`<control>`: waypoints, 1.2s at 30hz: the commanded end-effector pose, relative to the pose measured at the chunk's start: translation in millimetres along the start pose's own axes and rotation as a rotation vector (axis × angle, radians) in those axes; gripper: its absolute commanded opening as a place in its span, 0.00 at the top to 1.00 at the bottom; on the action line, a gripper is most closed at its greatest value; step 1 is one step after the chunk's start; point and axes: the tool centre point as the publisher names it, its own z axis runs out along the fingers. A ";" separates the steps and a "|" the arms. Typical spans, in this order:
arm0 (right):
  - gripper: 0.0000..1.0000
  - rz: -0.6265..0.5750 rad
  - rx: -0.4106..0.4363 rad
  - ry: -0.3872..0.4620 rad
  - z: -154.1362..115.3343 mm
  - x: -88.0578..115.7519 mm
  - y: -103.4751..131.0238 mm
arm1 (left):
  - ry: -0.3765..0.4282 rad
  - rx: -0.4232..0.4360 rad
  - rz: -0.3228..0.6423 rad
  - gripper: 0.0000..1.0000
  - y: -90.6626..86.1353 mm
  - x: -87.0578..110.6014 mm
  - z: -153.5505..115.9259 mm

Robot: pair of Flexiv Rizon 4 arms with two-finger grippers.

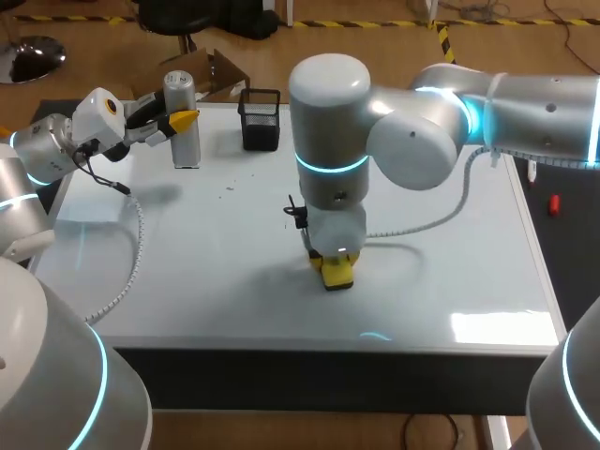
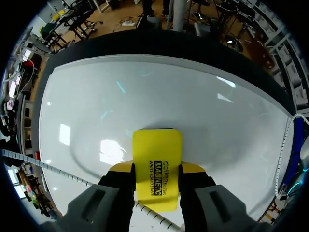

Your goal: Pick up the inspection probe, press it on each red-marked spot on the whiteboard one by one, put down the probe, pick up the eraser, and wipe off all the red marks.

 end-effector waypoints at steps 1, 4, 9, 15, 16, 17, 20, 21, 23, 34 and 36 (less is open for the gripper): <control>1.00 0.003 0.006 -0.002 45.6 9.6 0.1 | -0.001 0.000 0.002 1.00 -1.0 0.4 0.4; 1.00 0.011 0.008 -0.001 45.6 12.1 0.1 | -0.001 0.000 0.002 1.00 -1.0 0.4 0.4; 1.00 0.034 0.017 -0.009 36.6 22.0 -0.9 | -0.001 0.000 0.002 1.00 -1.0 0.4 0.4; 1.00 0.011 0.051 -0.010 1.8 40.7 -6.7 | -0.001 0.000 0.002 1.00 -1.0 0.4 0.4; 1.00 0.007 0.059 -0.011 -3.0 43.4 -8.3 | -0.001 0.000 0.002 1.00 -1.0 0.4 0.4; 1.00 0.005 0.067 -0.007 -8.2 46.4 -10.1 | -0.001 0.000 0.002 1.00 -1.0 0.4 0.4; 1.00 -0.001 0.092 0.003 -20.4 52.3 -14.4 | -0.001 0.000 0.002 1.00 -1.0 0.4 0.4; 1.00 0.000 0.096 0.006 -23.7 53.8 -15.6 | -0.001 0.000 0.002 1.00 -1.0 0.4 0.4; 1.00 -0.004 0.103 0.004 -28.2 55.6 -17.3 | -0.001 0.000 0.002 1.00 -1.0 0.4 0.4; 1.00 -0.006 0.117 0.001 -36.3 69.8 -26.9 | -0.001 0.000 0.002 1.00 -1.0 0.4 0.4; 1.00 -0.004 0.123 0.002 -39.3 75.6 -31.8 | -0.001 0.000 0.002 1.00 -1.0 0.4 0.4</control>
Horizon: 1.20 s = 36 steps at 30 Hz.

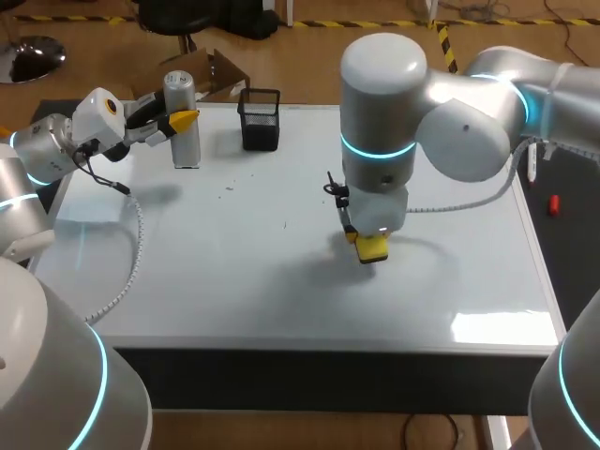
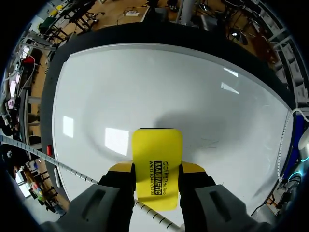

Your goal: Pick up the inspection probe, press it on each red-marked spot on the whiteboard one by one, put down the probe, pick up the eraser, and wipe off all the red marks.

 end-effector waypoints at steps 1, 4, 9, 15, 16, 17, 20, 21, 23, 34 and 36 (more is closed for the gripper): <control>1.00 -0.003 0.005 -0.006 -6.4 15.3 -8.1 | -0.001 0.000 0.002 1.00 -0.9 0.4 0.4; 1.00 0.007 0.014 -0.031 -7.9 27.0 -21.0 | -0.001 0.000 0.002 1.00 -0.9 0.4 0.4; 1.00 0.005 0.019 -0.033 -13.0 44.3 -47.3 | -0.001 0.000 0.002 1.00 -0.9 0.4 0.4; 1.00 -0.011 0.016 -0.035 -16.5 59.6 -81.5 | -0.001 0.000 0.002 1.00 -0.9 0.4 0.4; 1.00 -0.019 0.012 -0.029 -16.8 61.0 -87.5 | -0.001 0.000 0.002 1.00 -0.9 0.4 0.4; 1.00 -0.021 0.010 -0.023 -16.9 62.8 -93.7 | -0.001 0.000 0.002 1.00 -0.9 0.4 0.4; 1.00 -0.030 -0.003 -0.017 -17.2 68.8 -113.4 | -0.001 0.000 0.002 1.00 -0.9 0.4 0.4; 1.00 -0.033 -0.006 -0.029 -18.1 70.7 -121.0 | -0.001 0.000 0.002 1.00 -0.9 0.4 0.4; 1.00 -0.039 -0.012 -0.011 -19.3 74.2 -135.1 | -0.001 0.000 0.002 1.00 -0.9 0.4 0.4; 1.00 -0.058 -0.050 -0.035 -16.2 71.6 -210.8 | -0.001 0.000 0.002 1.00 -0.9 0.4 0.4; 1.00 -0.068 -0.055 -0.036 -15.2 67.3 -222.6 | -0.001 0.000 0.002 1.00 -0.9 0.4 0.4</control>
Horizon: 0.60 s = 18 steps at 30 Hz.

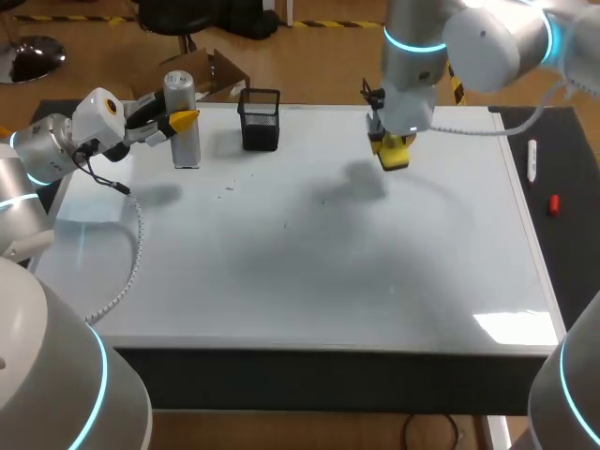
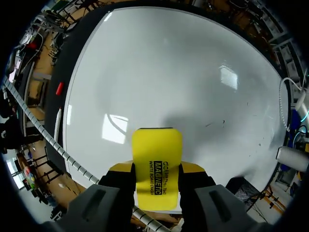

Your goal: Pick up the inspection probe, press it on each red-marked spot on the whiteboard one by one, put down the probe, pick up the eraser, and wipe off all the red marks.

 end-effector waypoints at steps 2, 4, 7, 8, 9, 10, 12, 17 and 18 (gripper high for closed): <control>1.00 -0.022 -0.094 0.009 8.9 -10.8 -49.3 | -0.001 0.000 0.002 1.00 -1.0 0.5 0.4; 1.00 -0.024 -0.092 0.004 9.2 -17.0 -59.2 | -0.001 0.000 0.002 1.00 -1.0 0.5 0.4; 1.00 -0.025 -0.084 -0.017 11.6 -26.0 -72.2 | -0.001 0.000 0.002 1.00 -1.0 0.5 0.4; 1.00 -0.021 -0.082 -0.026 12.9 -28.7 -76.3 | -0.001 0.000 0.002 1.00 -1.0 0.5 0.4; 1.00 -0.005 -0.078 -0.038 14.2 -31.2 -79.8 | -0.001 0.000 0.002 1.00 -1.0 0.5 0.4; 1.00 0.006 -0.078 -0.046 15.8 -33.3 -83.1 | -0.001 0.000 0.002 1.00 -1.0 0.5 0.4; 1.00 0.015 -0.082 -0.046 19.8 -40.9 -88.8 | -0.001 0.000 0.002 1.00 -1.0 0.5 0.4; 1.00 0.042 -0.083 -0.052 29.8 -55.7 -100.1 | -0.001 0.000 0.002 1.00 -1.0 0.5 0.4; 1.00 0.046 -0.084 -0.060 32.3 -57.6 -102.9 | -0.001 0.000 0.002 1.00 -1.0 0.5 0.4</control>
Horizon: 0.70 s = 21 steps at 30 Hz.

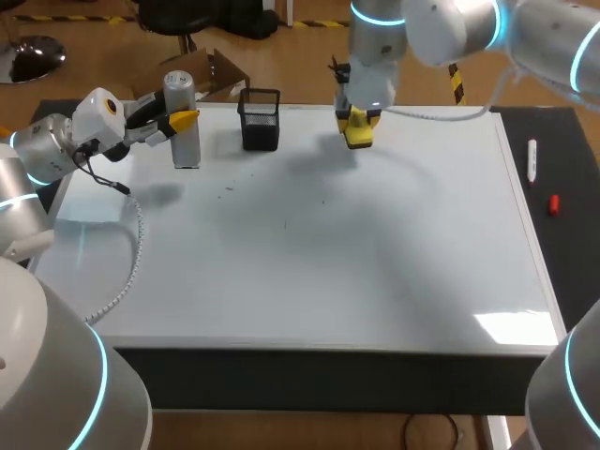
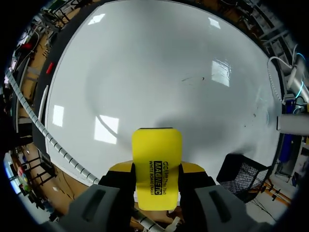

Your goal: Pick up the inspection probe, press it on each red-marked spot on the whiteboard one by one, put down the probe, pick up the eraser, and wipe off all the red marks.

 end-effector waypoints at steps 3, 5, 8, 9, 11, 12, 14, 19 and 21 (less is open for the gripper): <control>1.00 0.034 -0.063 -0.003 19.0 -16.4 -28.7 | -0.001 0.000 0.002 1.00 -0.9 0.5 0.4; 1.00 0.061 -0.063 -0.005 22.3 -19.9 -30.4 | -0.001 0.000 0.002 1.00 -0.9 0.5 0.4; 1.00 0.101 -0.071 -0.017 28.1 -23.5 -32.6 | -0.001 0.000 0.002 1.00 -0.9 0.5 0.4; 1.00 0.115 -0.073 -0.017 29.6 -24.2 -32.9 | -0.001 0.000 0.002 1.00 -0.9 0.5 0.4; 1.00 0.132 -0.076 -0.033 31.9 -25.3 -33.1 | -0.001 0.000 0.002 1.00 -0.9 0.5 0.4; 1.00 0.138 -0.076 -0.039 33.0 -25.8 -33.3 | -0.001 0.000 0.002 1.00 -0.9 0.5 0.4; 1.00 0.140 -0.082 -0.051 34.7 -26.2 -34.3 | -0.001 0.000 0.002 1.00 -0.9 0.5 0.4; 1.00 0.141 -0.102 -0.046 39.4 -26.7 -35.9 | -0.001 0.000 0.002 1.00 -0.9 0.5 0.4; 1.00 0.138 -0.117 -0.041 41.1 -26.6 -36.4 | -0.001 0.000 0.002 1.00 -0.9 0.5 0.4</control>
